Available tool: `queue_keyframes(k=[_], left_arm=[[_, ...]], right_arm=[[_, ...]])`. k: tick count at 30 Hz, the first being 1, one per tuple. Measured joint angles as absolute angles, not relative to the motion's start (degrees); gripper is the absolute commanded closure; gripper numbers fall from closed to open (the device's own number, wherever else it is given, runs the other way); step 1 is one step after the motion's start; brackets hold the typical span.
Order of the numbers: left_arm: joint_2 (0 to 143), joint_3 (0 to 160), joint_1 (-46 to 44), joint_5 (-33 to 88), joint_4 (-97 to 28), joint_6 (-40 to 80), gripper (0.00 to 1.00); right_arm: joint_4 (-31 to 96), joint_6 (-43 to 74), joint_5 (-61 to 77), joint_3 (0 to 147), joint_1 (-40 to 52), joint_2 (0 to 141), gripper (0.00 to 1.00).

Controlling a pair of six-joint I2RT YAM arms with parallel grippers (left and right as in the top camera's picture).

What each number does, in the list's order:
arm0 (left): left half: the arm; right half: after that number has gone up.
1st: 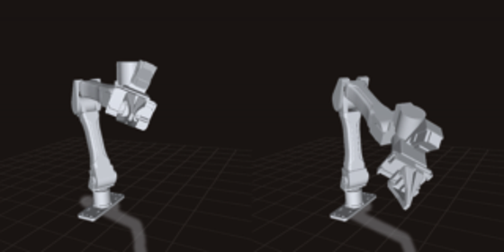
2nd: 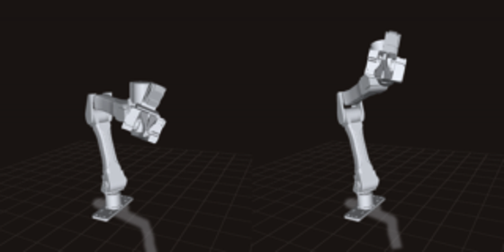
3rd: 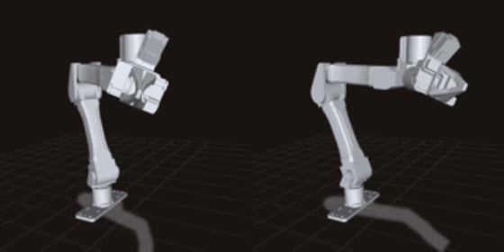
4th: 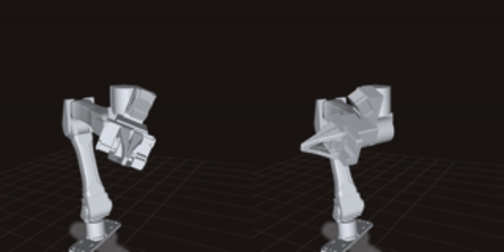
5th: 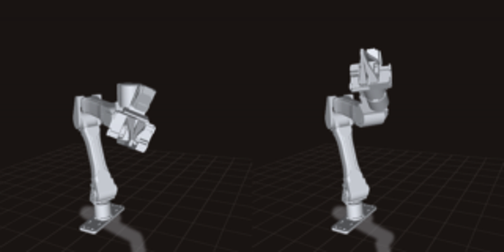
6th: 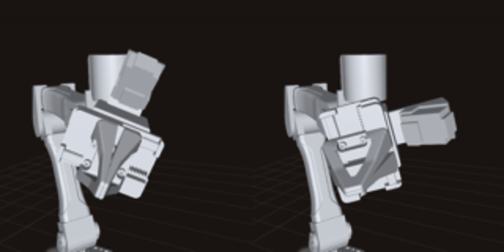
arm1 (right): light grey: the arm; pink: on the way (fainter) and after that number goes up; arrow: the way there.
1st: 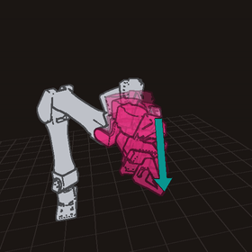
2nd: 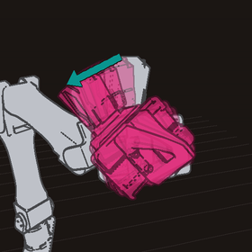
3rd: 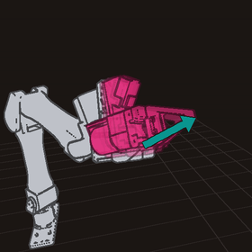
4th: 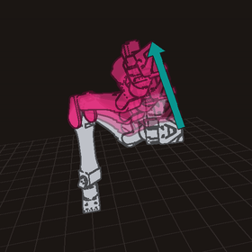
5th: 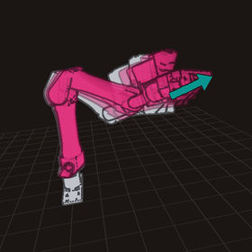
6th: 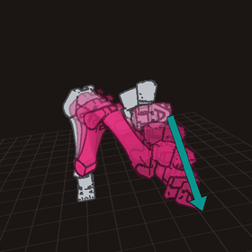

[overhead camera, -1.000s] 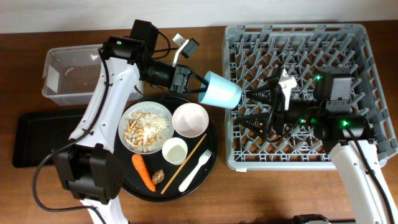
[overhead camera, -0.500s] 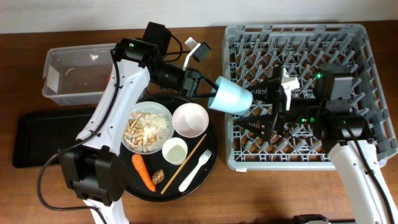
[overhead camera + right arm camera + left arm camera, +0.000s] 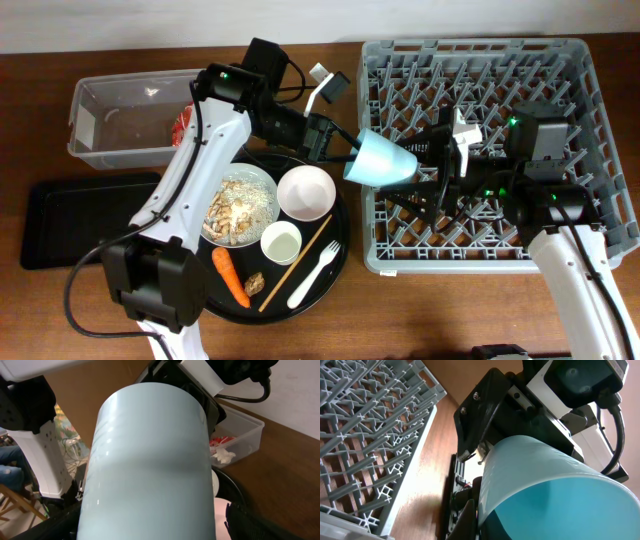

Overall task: Sort waste into correct bins and load items into the dishwasher rack
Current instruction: 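Lift blue cup with left gripper and hand it to right gripper, then carry blue cup with right gripper and place it in the rack's right side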

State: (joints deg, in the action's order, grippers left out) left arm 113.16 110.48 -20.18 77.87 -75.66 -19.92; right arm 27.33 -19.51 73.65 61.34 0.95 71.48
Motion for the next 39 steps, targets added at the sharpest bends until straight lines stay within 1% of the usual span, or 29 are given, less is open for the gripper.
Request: queue_keyframes(k=[3,10,11,13,14,15,16,17,19,22,23,26,27,28,30,32,33,35,39], left_arm=[[113.16,110.48,-20.18,77.82,-75.66,-19.92,1.00],[113.16,110.48,-20.14,77.52,-75.61,-19.88,0.99],[113.16,110.48,-20.12,77.56,-75.61,-19.79,0.95],[113.16,110.48,-20.12,77.54,-75.57,-19.77,0.91],[113.16,110.48,-20.12,77.45,-75.48,-19.81,0.88],[113.16,110.48,-20.14,77.25,-75.53,-19.68,0.80],[113.16,110.48,-20.14,76.86,-75.50,-19.62,0.56],[113.16,110.48,-20.14,76.31,-75.53,-19.64,0.49],[113.16,110.48,-20.14,75.46,-75.46,-19.55,0.37],[113.16,110.48,-20.14,72.51,-75.70,-19.44,0.28],[113.16,110.48,-20.14,70.00,-75.75,-19.31,0.28],[113.16,110.48,-20.14,62.17,-76.14,-18.33,0.26],[113.16,110.69,-20.14,56.99,-76.49,-16.91,0.25],[113.16,110.83,-20.12,52.90,-76.55,-15.97,0.24],[113.16,110.89,-19.70,38.94,-77.06,-12.47,0.22],[113.16,110.89,-19.07,30.59,-77.32,-9.23,0.22],[113.16,110.89,-18.44,26.13,-77.80,-7.20,0.20],[113.16,110.89,-16.95,21.19,-78.41,-4.86,0.15],[113.16,110.89,-13.67,15.90,-79.13,-1.72,0.14]], right_arm=[[26.96,-19.53,73.65,61.34,0.95,71.48,0.16],[25.87,-19.33,74.32,61.34,1.13,71.48,0.32],[25.80,-19.27,74.50,61.34,1.21,71.48,0.34],[25.71,-19.27,74.48,61.34,1.21,71.48,0.37],[25.67,-19.25,74.50,61.34,1.21,71.48,0.37],[25.67,-19.07,74.46,61.34,1.21,71.48,0.39],[25.65,-19.09,74.48,61.34,1.21,71.48,0.40],[25.63,-19.14,74.48,61.34,1.21,71.48,0.41],[25.63,-19.09,74.48,61.34,1.21,71.48,0.43],[25.63,-19.05,74.43,61.34,1.21,71.48,0.45],[25.65,-18.50,74.26,61.34,1.21,71.48,0.46],[26.11,-15.42,69.95,61.32,1.21,71.57,0.55],[26.35,-14.15,67.83,61.32,1.21,71.70,0.59],[26.50,-12.91,65.82,61.30,1.21,71.77,0.60],[26.57,-8.99,60.18,61.34,1.21,71.83,0.63],[28.97,-7.14,55.24,61.58,1.21,71.85,0.67],[32.21,-6.20,51.13,62.13,1.21,71.85,0.69],[38.37,-5.08,42.63,64.05,1.21,71.92,0.69],[48.99,-4.27,27.59,70.30,0.93,71.99,0.69]])
